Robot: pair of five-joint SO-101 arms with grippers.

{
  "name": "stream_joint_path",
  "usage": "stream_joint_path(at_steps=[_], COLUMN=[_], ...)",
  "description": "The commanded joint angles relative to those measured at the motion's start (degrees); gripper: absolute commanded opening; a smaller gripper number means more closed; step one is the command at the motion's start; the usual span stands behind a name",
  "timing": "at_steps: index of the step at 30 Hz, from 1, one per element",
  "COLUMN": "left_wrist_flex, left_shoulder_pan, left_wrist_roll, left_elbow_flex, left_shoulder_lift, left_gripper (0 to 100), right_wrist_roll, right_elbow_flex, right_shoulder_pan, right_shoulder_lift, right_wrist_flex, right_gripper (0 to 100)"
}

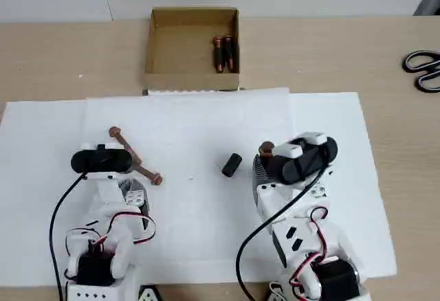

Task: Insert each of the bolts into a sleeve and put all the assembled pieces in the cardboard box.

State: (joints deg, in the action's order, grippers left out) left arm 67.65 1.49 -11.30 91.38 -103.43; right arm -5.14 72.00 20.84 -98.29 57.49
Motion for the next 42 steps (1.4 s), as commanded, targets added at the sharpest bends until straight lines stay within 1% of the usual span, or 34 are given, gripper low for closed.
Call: stream_joint_path(at_steps=[1,9,14,20,25,42], left_wrist_flex=[-2.64,-2.99,-2.99,-2.99,-2.99,-2.99], left_shoulder_pan=[0.35,0.35,0.35,0.35,0.35,0.09], left_wrist_roll=[0.44,0.18,0.09,0.09,0.09,0.18], left_elbow_flex=[0.22,0.57,0.57,0.66,0.66,0.66], left_shoulder_lift=[-0.44,-0.44,-0.44,-0.44,-0.44,-0.44], left_gripper=[1,1,1,1,1,1], right_wrist_roll=[-0.97,-0.70,-0.53,3.25,5.19,5.19], right_elbow_flex=[-7.74,-24.09,-32.53,-44.13,-57.76,-107.78], right_shoulder_pan=[-0.57,-0.48,-0.48,-0.48,-0.48,-0.22], right_shoulder_lift=[6.55,30.11,43.82,62.55,78.46,127.25], right_wrist_flex=[-2.77,-6.02,-11.38,-17.54,-19.21,-23.08], right_gripper=[0.4,0.4,0.4,0.4,0.4,0.4])
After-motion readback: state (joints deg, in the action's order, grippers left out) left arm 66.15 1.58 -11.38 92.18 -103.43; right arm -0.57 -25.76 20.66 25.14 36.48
